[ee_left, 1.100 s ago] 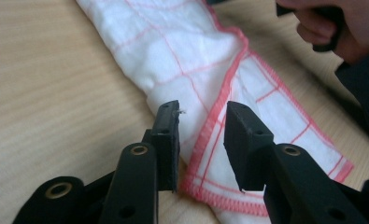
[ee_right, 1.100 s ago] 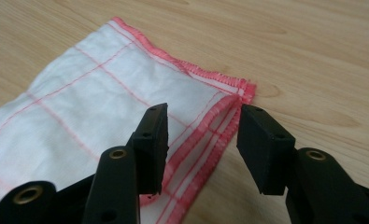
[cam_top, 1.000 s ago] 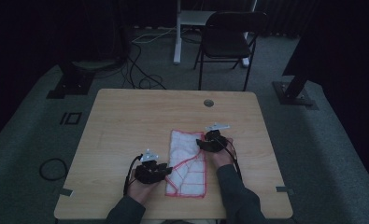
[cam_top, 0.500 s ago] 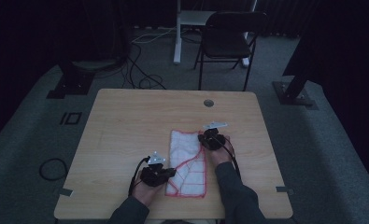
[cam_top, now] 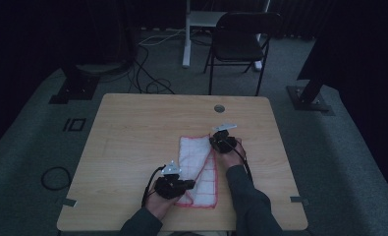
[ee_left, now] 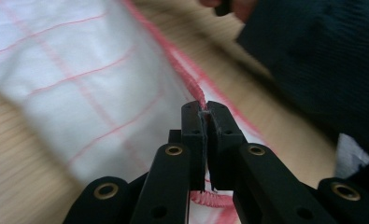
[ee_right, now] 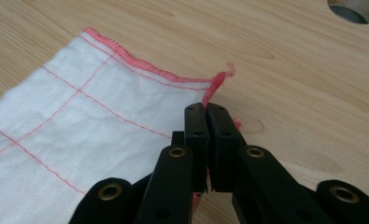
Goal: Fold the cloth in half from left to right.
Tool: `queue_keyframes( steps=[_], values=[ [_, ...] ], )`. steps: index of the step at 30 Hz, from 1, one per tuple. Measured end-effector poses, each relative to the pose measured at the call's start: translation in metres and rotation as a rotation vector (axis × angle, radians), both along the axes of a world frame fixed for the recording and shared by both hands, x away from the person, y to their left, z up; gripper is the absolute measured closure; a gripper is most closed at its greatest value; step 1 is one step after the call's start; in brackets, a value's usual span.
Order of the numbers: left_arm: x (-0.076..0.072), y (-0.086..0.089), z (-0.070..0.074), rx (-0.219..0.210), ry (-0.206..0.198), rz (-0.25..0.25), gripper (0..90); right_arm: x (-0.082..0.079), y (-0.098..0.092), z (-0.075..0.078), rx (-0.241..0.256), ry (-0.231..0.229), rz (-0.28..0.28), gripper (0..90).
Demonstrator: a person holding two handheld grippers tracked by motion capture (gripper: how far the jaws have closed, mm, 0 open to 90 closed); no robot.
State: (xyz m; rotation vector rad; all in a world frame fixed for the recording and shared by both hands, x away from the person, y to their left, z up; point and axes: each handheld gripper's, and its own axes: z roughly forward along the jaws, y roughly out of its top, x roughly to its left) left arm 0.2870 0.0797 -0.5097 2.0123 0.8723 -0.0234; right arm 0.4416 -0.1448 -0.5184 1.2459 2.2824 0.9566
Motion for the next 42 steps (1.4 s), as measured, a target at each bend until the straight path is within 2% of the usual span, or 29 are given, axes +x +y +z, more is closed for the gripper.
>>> queue_keyframes(
  steps=[3, 5, 9, 13, 24, 29, 39, 42],
  values=[
    [-0.001, -0.003, 0.002, -0.036, 0.01, -0.044, 85.0, 0.001, 0.0, -0.002, -0.001, 0.004, 0.002, 87.7],
    [0.0, -0.004, 0.002, -0.077, 0.03, -0.077, 80.9, 0.001, -0.001, -0.003, -0.007, 0.003, -0.009, 82.4],
    [-0.001, -0.004, 0.005, -0.095, 0.012, -0.104, 78.9, 0.001, -0.006, -0.003, 0.0, 0.004, -0.038, 75.0],
    [-0.001, -0.002, 0.007, -0.096, -0.005, -0.096, 78.1, -0.002, -0.009, -0.002, 0.01, 0.002, -0.036, 72.6],
    [0.005, 0.003, 0.011, -0.071, -0.042, -0.043, 78.1, -0.004, -0.011, -0.001, 0.025, -0.001, -0.027, 71.5],
    [0.011, 0.006, 0.011, -0.05, -0.072, 0.007, 78.1, -0.006, -0.01, -0.001, 0.024, -0.009, -0.023, 70.3],
    [0.033, 0.017, 0.008, -0.012, -0.093, 0.101, 78.0, -0.006, -0.013, 0.0, 0.028, -0.017, -0.04, 63.6],
    [0.04, 0.02, 0.009, 0.0, -0.111, 0.129, 77.3, -0.006, -0.014, -0.001, 0.028, -0.015, -0.042, 62.9]
  ],
)
